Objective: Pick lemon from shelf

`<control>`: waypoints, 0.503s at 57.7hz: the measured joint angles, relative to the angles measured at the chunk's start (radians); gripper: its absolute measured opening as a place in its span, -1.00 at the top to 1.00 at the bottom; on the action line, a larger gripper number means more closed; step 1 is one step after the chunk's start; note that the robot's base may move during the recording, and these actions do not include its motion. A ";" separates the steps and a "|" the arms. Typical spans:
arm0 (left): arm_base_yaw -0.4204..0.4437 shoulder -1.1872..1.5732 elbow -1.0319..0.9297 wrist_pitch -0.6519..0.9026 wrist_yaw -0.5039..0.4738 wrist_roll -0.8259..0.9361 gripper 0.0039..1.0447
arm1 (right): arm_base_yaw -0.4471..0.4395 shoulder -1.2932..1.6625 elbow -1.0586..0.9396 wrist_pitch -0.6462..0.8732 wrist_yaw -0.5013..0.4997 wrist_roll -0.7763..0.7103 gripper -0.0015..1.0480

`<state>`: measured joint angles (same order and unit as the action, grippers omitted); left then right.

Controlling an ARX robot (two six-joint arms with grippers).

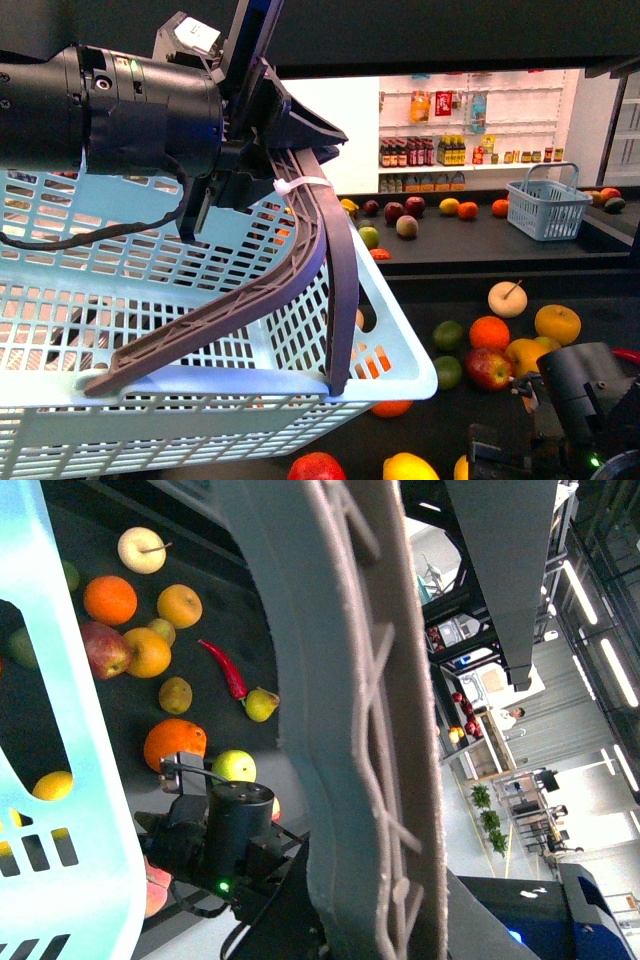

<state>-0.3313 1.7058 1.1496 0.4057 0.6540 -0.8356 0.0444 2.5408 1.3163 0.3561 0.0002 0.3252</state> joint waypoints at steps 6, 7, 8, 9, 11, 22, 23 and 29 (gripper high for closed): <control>0.000 0.000 0.000 0.000 0.000 0.000 0.84 | 0.004 0.059 0.077 -0.033 0.003 0.007 -0.86; 0.000 0.000 0.000 0.000 0.000 0.000 0.84 | 0.005 0.065 0.084 -0.035 0.003 0.007 -0.86; 0.000 0.000 0.000 0.000 0.000 0.000 0.84 | 0.005 0.070 0.091 -0.037 0.003 0.006 -0.86; 0.000 0.000 0.000 0.000 0.000 0.000 0.84 | 0.007 0.080 0.105 -0.038 0.003 0.006 -0.86; 0.000 0.000 0.000 0.000 0.000 0.000 0.84 | 0.010 0.095 0.124 -0.040 0.003 0.006 -0.86; 0.000 0.000 0.000 0.000 0.000 0.000 0.84 | 0.024 0.151 0.212 -0.071 0.006 -0.002 -0.86; 0.000 0.000 0.000 0.000 0.000 0.000 0.84 | 0.025 0.155 0.219 -0.074 0.007 -0.004 -0.86; 0.000 0.000 0.000 0.000 0.000 0.000 0.84 | 0.030 0.181 0.261 -0.100 0.018 -0.013 -0.86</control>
<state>-0.3313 1.7058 1.1496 0.4053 0.6544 -0.8356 0.0746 2.7220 1.5772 0.2562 0.0181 0.3126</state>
